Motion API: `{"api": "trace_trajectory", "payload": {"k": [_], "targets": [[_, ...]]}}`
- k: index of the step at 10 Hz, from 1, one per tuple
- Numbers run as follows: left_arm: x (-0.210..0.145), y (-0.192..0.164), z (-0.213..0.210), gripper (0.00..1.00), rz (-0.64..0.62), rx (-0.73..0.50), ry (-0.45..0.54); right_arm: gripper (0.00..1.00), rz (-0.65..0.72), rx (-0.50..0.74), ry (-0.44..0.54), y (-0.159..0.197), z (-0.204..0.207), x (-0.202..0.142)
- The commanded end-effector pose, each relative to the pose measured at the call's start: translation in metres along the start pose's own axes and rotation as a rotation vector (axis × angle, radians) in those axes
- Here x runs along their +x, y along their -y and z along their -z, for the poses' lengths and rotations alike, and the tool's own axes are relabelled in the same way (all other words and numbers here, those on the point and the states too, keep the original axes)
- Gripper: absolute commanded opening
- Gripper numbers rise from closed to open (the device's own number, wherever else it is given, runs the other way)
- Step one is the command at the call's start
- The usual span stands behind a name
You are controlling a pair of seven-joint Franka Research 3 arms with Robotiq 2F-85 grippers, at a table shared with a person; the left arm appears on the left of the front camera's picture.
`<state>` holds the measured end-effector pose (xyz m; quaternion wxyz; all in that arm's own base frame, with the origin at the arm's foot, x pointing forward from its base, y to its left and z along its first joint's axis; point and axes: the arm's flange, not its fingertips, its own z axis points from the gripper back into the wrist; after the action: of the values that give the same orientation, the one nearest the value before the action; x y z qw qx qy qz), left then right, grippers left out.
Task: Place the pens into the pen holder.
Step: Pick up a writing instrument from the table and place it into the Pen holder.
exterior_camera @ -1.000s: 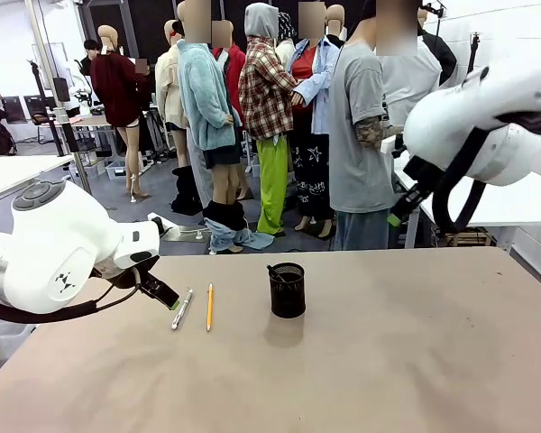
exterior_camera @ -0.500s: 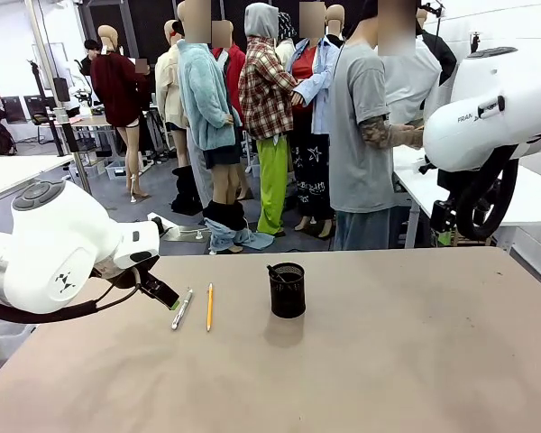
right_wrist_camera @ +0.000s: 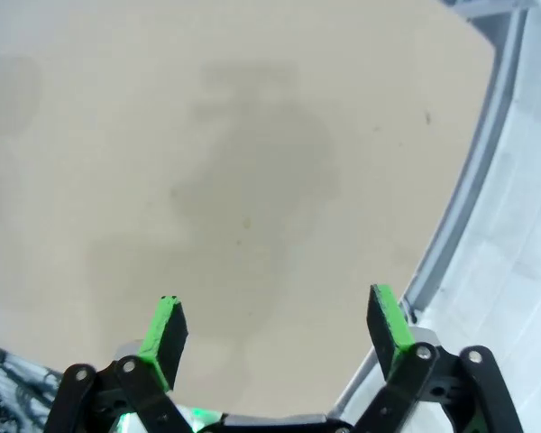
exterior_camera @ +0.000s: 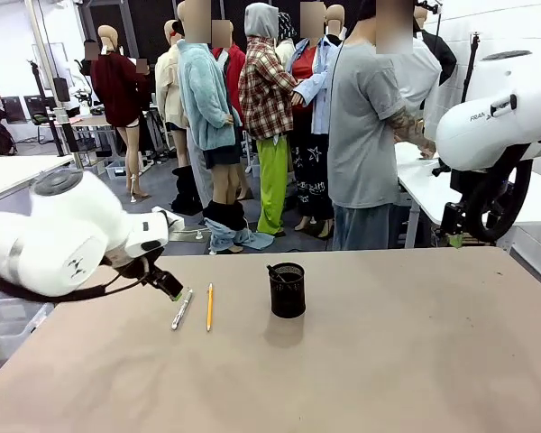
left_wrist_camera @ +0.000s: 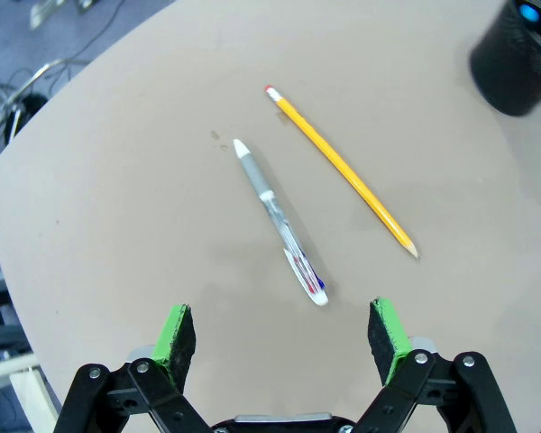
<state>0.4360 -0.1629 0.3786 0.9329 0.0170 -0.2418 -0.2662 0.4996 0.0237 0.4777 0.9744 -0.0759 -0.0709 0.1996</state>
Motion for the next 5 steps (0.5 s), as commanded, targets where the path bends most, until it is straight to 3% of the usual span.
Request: {"api": "trace_trajectory", "payload": {"k": [1, 5], "targets": [[0.052, 0.024, 0.023, 1.00, -0.051, 0.055, -0.138, 1.00, -0.007, -0.008, 0.002, -0.003, -0.003, 0.001], [0.078, 0.024, 0.075, 1.00, -0.153, 0.070, -0.292, 1.00, -0.007, -0.008, 0.002, -0.003, -0.003, 0.001]]}}
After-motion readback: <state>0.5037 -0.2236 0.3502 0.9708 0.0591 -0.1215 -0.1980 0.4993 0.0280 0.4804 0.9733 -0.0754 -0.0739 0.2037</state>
